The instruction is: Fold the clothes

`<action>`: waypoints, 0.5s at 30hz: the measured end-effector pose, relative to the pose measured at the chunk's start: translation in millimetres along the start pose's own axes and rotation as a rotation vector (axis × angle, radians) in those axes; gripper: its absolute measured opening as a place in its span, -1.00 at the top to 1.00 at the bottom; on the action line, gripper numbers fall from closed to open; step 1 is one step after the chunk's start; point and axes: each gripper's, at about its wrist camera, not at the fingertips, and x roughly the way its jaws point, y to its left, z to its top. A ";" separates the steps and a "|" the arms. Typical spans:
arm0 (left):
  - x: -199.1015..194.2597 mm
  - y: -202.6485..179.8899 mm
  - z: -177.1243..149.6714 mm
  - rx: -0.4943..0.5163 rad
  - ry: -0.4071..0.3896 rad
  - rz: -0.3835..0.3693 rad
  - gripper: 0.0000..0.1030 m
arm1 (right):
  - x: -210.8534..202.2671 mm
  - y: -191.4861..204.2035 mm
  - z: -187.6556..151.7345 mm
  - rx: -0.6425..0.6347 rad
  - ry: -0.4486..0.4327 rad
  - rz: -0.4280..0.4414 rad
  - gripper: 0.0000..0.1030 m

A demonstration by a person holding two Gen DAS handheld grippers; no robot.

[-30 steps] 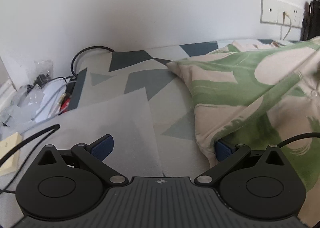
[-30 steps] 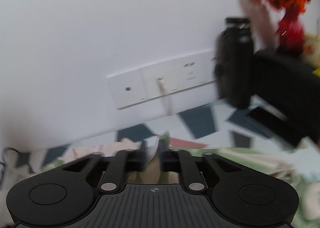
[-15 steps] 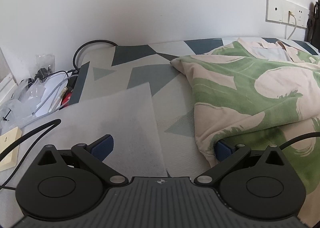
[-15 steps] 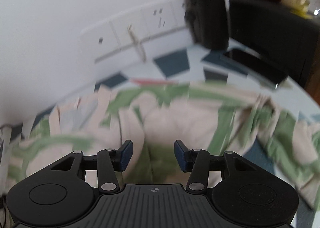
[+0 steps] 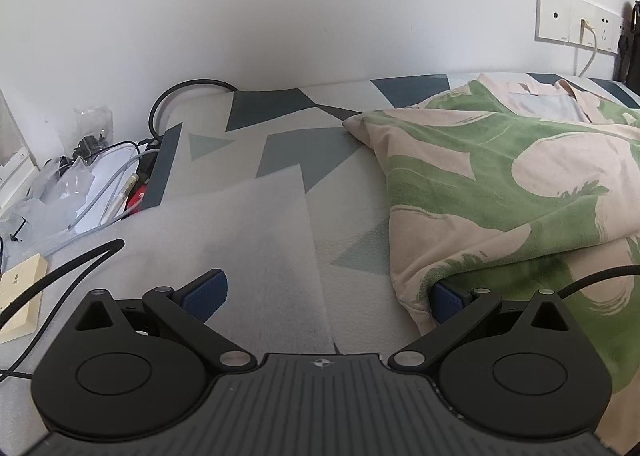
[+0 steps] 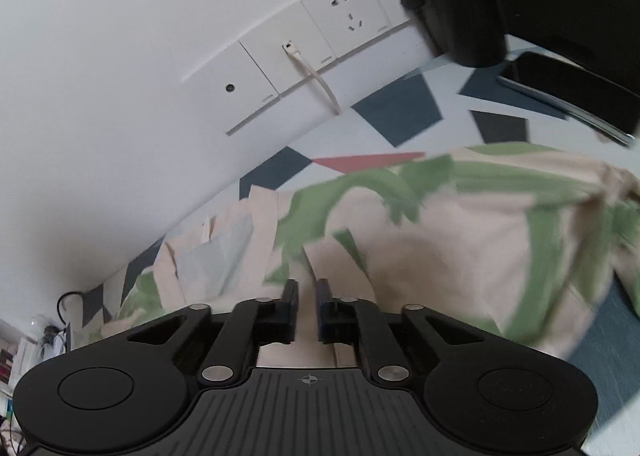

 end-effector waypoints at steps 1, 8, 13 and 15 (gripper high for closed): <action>0.1 0.1 0.0 -0.002 0.001 0.000 -1.00 | 2.4 1.1 6.0 0.006 -0.004 0.004 0.88; 1.0 1.1 0.1 -0.012 0.006 -0.003 -1.00 | -3.4 -6.8 -2.2 -0.045 -0.024 0.012 0.34; 2.2 2.1 0.5 -0.021 0.006 -0.010 -1.00 | -15.9 -18.9 -36.5 -0.127 -0.013 0.001 0.49; 2.4 1.7 1.2 -0.018 0.008 -0.011 -1.00 | -17.0 -22.7 -46.3 -0.125 -0.002 -0.007 0.79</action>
